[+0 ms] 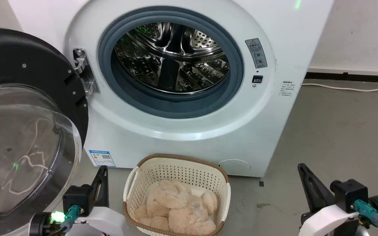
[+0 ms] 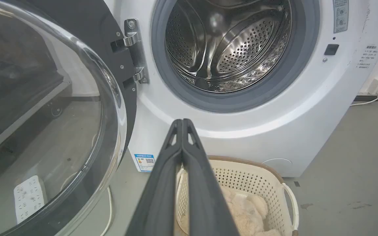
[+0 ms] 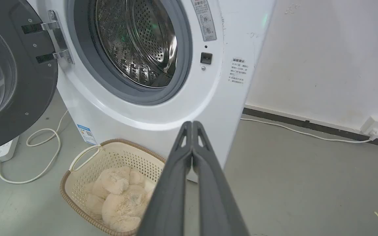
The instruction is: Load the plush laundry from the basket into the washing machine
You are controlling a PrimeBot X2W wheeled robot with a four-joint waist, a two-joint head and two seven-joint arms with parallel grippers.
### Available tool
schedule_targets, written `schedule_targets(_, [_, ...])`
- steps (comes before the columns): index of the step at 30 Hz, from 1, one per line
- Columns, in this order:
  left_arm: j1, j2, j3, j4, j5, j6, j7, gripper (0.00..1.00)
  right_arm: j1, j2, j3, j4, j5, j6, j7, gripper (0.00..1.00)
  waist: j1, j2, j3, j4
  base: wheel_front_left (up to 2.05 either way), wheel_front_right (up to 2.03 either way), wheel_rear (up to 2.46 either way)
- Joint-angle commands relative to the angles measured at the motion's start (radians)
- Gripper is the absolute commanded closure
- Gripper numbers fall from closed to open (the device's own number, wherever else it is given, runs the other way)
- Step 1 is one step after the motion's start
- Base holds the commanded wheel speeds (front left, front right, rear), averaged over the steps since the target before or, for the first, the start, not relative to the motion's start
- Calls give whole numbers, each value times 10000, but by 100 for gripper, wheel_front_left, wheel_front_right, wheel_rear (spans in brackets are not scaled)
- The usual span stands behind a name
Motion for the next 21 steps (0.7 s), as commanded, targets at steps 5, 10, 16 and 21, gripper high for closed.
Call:
schedule_targets(5, [-149, 1, 9, -51, 18, -43, 3, 100, -117, -6, -18, 18, -76, 6, 3, 100, 0, 0, 0, 0, 0, 0, 0])
schedule_targets(10, [-149, 1, 9, -51, 18, -43, 3, 100, -117, -6, -18, 18, -76, 6, 3, 100, 0, 0, 0, 0, 0, 0, 0])
schedule_targets(16, [-149, 1, 9, -51, 18, -43, 3, 100, -117, -6, -18, 18, -76, 6, 3, 100, 0, 0, 0, 0, 0, 0, 0])
schedule_targets(21, [-149, 1, 9, -51, 18, -43, 3, 100, -117, -6, -18, 18, -76, 6, 3, 100, 0, 0, 0, 0, 0, 0, 0])
